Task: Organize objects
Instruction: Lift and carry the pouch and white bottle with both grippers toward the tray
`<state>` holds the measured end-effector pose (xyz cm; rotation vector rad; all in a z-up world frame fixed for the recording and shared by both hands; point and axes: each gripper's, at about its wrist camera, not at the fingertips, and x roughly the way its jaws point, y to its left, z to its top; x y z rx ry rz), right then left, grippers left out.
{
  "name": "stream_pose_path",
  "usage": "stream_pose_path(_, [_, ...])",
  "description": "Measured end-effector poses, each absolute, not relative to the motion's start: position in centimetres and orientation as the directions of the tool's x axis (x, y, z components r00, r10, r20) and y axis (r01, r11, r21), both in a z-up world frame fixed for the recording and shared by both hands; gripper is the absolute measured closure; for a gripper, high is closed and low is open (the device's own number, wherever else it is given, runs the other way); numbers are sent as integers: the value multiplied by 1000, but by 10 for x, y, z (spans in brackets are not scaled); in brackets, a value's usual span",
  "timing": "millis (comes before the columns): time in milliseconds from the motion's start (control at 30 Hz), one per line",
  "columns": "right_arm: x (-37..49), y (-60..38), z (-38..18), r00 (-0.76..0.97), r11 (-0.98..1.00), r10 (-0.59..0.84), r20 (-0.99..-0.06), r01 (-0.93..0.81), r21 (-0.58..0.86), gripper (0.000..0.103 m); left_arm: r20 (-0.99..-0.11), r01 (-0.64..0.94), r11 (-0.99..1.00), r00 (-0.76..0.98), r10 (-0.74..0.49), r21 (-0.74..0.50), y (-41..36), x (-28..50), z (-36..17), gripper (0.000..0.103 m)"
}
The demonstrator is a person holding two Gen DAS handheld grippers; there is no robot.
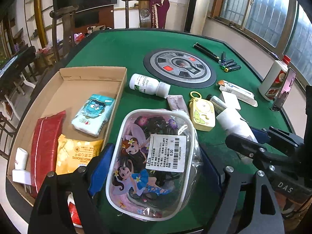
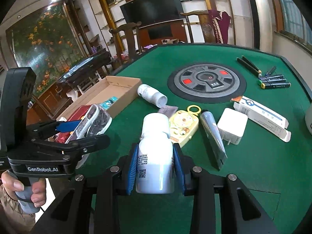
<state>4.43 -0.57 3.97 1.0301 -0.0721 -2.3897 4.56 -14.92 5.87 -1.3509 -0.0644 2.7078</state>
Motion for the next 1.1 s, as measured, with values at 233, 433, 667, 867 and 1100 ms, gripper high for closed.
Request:
stream_pose_path(233, [50, -11, 45, -565, -845, -508, -650, 472, 251, 66, -781, -66, -994, -614, 111, -89, -163, 56, 68, 20])
stream_pose_path(433, [49, -14, 46, -558, -839, -518, -648, 480, 257, 66, -761, -7, -993, -642, 93, -116, -193, 70, 82, 20])
stream_pose_path(667, [52, -21, 46, -544, -823, -539, -643, 503, 265, 66, -742, 91, -991, -671, 13, -99, -238, 88, 100, 20])
stream_pose_path(867, [53, -31, 44, -528, -809, -555, -643, 522, 269, 66, -728, 207, -973, -682, -70, -100, -284, 105, 111, 20])
stream_pose_path(1100, [49, -42, 43, -508, -794, -569, -647, 544, 271, 66, -719, 281, -953, -685, -119, -110, -316, 116, 115, 20])
